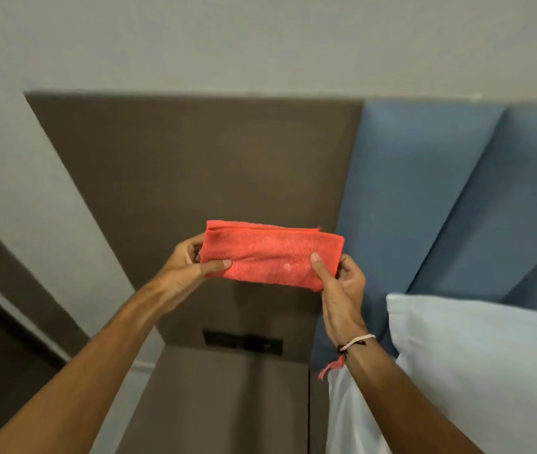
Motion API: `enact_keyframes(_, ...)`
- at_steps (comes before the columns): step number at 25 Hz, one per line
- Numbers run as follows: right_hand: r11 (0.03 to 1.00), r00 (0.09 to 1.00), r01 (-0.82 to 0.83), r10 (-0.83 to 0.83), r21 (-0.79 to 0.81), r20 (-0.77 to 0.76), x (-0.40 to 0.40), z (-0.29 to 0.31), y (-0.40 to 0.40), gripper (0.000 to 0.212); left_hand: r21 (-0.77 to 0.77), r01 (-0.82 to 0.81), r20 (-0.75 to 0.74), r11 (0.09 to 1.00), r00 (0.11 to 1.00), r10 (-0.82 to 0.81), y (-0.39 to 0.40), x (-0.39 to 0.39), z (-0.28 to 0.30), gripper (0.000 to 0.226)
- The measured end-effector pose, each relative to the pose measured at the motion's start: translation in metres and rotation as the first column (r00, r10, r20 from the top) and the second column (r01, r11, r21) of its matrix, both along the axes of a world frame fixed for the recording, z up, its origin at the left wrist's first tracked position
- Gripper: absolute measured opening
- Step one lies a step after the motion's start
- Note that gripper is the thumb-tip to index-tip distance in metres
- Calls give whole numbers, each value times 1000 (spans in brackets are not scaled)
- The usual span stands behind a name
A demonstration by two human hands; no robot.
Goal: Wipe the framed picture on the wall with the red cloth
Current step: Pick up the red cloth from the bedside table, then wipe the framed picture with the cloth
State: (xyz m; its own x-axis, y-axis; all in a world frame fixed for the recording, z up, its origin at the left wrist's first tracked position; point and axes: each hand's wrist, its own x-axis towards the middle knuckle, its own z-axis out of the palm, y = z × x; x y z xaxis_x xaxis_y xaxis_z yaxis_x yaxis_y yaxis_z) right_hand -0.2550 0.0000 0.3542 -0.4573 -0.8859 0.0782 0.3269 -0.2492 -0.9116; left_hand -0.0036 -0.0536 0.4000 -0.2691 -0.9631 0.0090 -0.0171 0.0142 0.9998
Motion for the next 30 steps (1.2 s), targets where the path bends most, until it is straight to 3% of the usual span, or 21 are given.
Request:
enact_keyframes(5, 932, 996, 72, -88, -355, -31, -71, 200, 7, 35, -285, 81, -84, 955, 990, -109, -3, -60, 203, 51)
enact_keyframes(9, 853, 979, 84, -167, -515, -116, -146, 332, 25, 58, -424, 117, -156, 898, 967, -200, -3, -130, 332, 50)
enact_keyframes(11, 830, 962, 74, -206, -553, -180, -183, 389, 36, 44, -503, 139, -162, 853, 954, -250, -5, -170, 387, 38)
enact_keyframes(14, 814, 930, 88, -274, -574, -246, -229, 457, 53, 18, -587, 126, -190, 800, 939, -287, -8, -226, 456, 28)
enact_keyframes(19, 832, 873, 174, -378, -526, -308, -296, 525, 77, 27, -746, 105, -101, 658, 958, -268, -10, -304, 554, 18)
enact_keyframes(25, 938, 710, 121, -310, -324, -633, -316, 565, 69, 94, -898, 135, 78, 419, 986, -150, 2, -368, 630, 18)
enact_keyframes(27, 926, 652, 104, -339, -362, -679, -315, 586, 58, 80, -910, 206, 175, 360, 978, -116, 5, -389, 649, 23)
enact_keyframes(30, 837, 616, 167, -501, -521, -608, -318, 618, 37, 28, -955, 198, 200, 218, 980, -15, 2, -409, 674, 30)
